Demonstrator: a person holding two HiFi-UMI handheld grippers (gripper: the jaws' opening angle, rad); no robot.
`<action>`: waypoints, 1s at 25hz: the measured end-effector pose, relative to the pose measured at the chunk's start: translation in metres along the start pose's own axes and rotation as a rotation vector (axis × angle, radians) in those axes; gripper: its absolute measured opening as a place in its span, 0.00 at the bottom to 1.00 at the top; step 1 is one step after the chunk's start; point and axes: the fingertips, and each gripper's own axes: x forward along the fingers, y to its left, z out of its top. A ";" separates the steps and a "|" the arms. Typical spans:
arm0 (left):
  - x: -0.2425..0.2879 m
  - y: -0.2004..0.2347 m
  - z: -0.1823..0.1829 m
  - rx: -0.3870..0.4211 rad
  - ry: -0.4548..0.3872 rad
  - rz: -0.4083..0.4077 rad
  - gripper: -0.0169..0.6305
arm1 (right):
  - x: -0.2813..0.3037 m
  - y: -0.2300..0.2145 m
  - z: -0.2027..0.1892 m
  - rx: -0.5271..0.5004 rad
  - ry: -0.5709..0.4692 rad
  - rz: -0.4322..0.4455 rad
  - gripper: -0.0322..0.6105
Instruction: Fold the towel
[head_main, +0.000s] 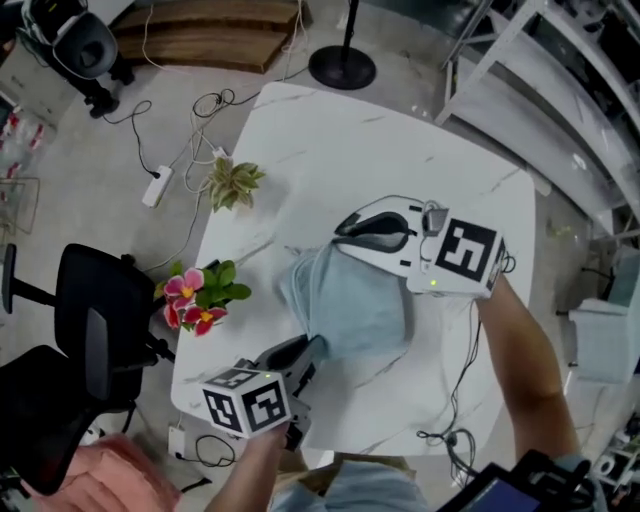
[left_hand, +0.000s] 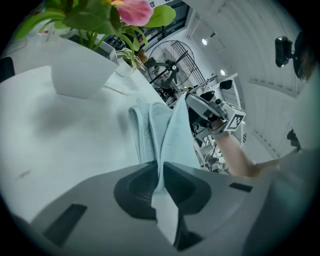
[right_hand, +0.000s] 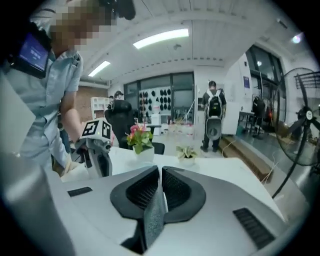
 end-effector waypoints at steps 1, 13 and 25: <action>0.000 0.000 0.000 -0.001 0.003 -0.002 0.09 | 0.001 0.000 0.008 -0.010 -0.028 -0.007 0.11; -0.001 0.005 0.002 -0.086 -0.054 0.005 0.08 | 0.068 -0.014 -0.066 0.000 0.314 -0.064 0.10; 0.000 0.010 -0.002 -0.099 -0.045 0.006 0.08 | -0.009 0.117 -0.051 0.212 0.201 -0.063 0.20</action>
